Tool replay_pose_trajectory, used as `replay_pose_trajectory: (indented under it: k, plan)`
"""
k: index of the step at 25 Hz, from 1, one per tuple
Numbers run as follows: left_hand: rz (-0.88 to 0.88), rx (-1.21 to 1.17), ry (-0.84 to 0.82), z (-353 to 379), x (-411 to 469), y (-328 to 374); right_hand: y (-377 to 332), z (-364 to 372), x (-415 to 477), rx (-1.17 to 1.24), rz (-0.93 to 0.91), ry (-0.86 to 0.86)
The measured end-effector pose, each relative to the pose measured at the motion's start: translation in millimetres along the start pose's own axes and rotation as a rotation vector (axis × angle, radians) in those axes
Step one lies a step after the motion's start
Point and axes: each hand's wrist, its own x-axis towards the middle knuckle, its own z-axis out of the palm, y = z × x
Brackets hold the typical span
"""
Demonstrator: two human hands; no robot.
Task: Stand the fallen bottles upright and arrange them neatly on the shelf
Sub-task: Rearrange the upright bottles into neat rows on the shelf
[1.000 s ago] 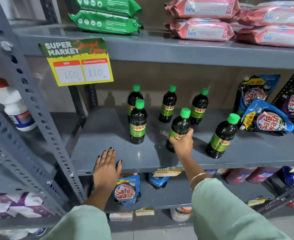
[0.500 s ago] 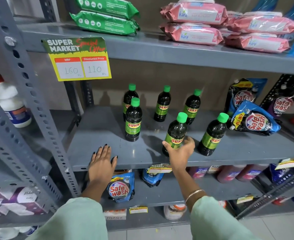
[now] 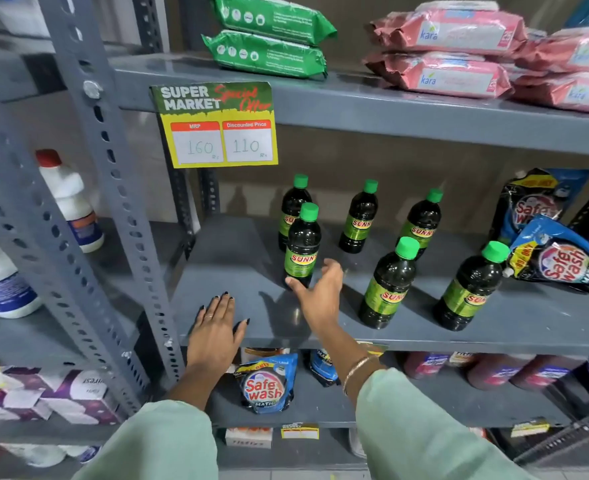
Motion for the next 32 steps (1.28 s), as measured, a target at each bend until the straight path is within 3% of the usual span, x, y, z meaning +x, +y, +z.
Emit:
replay_pose_trajectory:
  k: [8, 32]
  plan:
    - [-0.020, 0.017, -0.043, -0.2, 1.0, -2.1, -0.8, 30.8, 46.7, 0.036, 0.120, -0.053]
    - [-0.004, -0.005, 0.021, 7.0, -1.0, -3.2, 10.6, 12.7, -22.9, -0.008, 0.024, -0.065]
